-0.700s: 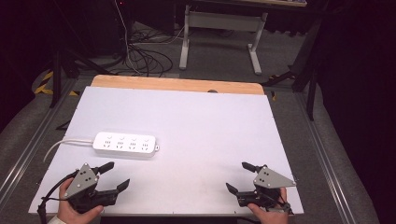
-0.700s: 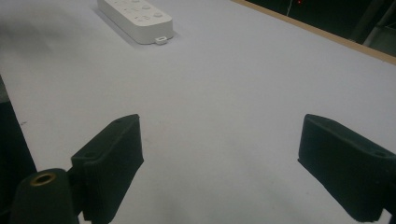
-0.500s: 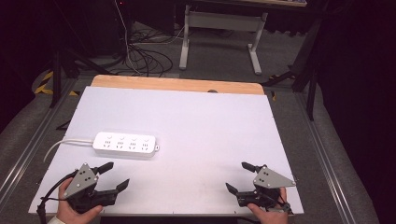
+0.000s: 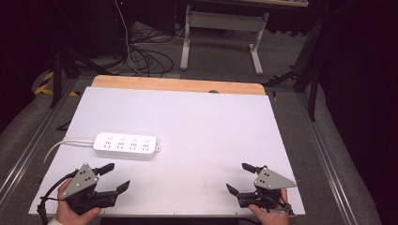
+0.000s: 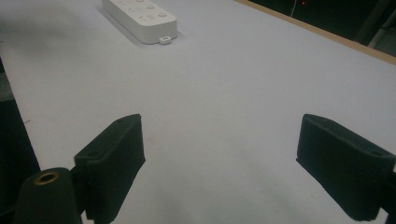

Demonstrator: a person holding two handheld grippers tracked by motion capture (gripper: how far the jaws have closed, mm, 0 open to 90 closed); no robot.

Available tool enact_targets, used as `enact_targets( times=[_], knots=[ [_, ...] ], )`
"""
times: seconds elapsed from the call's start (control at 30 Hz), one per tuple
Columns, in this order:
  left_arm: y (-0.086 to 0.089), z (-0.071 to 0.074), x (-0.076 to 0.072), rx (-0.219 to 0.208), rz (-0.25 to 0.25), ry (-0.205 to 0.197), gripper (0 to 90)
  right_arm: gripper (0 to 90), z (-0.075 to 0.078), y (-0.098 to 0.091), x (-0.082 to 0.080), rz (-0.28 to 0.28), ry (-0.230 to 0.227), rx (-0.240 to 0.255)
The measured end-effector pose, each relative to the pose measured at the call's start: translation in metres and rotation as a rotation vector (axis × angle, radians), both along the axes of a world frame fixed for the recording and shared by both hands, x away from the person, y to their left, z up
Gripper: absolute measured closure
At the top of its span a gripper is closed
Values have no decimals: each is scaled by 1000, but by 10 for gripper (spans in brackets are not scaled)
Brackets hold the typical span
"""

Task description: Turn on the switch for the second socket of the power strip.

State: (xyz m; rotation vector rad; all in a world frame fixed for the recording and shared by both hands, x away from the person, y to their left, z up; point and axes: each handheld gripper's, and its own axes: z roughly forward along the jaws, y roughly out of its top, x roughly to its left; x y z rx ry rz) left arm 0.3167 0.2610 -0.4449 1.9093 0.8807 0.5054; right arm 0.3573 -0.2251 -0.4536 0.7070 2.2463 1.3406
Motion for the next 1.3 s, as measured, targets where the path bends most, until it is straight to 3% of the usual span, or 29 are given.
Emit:
enact_targets(
  times=[0.27, 0.6, 0.87, 1.3],
  knots=[
    [1, 4, 0, 6, 18, 11, 240, 155, 0, 0, 0, 4, 1, -1],
    [4, 19, 7, 4, 63, 10, 346, 155, 0, 1, 0, 4, 1, 1],
    [6, 26, 13, 1, 67, 20, 349, 155, -1, 1, 0, 4, 3, 3],
    [4, 42, 20, 27, 69, -5, 347, 155, -1, 1, 1, 8, 0, -4]
  ],
)
